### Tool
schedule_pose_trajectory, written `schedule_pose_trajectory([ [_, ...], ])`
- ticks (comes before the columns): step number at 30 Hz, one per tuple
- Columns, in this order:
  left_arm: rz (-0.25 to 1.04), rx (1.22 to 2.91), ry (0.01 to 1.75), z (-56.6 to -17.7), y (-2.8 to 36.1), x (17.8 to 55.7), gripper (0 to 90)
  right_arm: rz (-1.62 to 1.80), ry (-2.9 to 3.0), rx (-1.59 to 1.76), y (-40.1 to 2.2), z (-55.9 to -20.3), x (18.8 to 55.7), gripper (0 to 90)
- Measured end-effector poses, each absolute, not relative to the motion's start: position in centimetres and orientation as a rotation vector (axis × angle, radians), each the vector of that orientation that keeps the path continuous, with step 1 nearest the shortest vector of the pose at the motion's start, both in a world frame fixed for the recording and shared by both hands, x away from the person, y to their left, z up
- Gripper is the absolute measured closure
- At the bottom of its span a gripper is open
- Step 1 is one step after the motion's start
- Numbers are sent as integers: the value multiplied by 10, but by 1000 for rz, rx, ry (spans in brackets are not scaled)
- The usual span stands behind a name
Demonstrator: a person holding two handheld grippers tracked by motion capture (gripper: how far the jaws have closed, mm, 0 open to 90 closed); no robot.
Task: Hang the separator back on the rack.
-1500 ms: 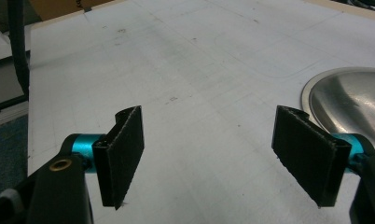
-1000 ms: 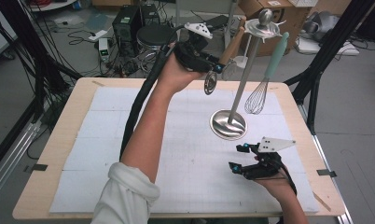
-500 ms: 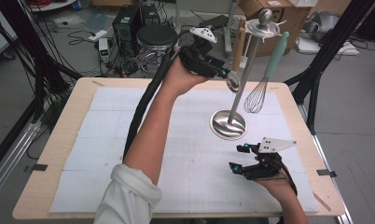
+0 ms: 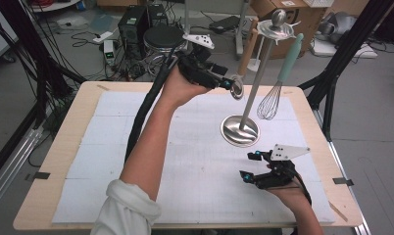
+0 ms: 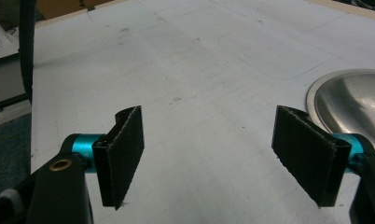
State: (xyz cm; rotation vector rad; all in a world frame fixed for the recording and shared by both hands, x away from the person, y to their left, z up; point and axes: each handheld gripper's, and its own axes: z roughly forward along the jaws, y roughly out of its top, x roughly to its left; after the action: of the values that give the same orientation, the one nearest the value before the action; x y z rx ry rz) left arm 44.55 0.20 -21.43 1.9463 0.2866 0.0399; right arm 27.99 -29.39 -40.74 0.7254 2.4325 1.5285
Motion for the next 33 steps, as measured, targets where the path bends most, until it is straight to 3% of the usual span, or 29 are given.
schedule_pose_trajectory([
  [11, 3, 1937, 246, -221, 18, 433, 234, 1533, 2435, 721, -292, -407, 279, 246],
  [33, 0, 1950, 238, -257, 56, 403, 122, 1561, 2419, 731, -296, -406, 279, 244],
])
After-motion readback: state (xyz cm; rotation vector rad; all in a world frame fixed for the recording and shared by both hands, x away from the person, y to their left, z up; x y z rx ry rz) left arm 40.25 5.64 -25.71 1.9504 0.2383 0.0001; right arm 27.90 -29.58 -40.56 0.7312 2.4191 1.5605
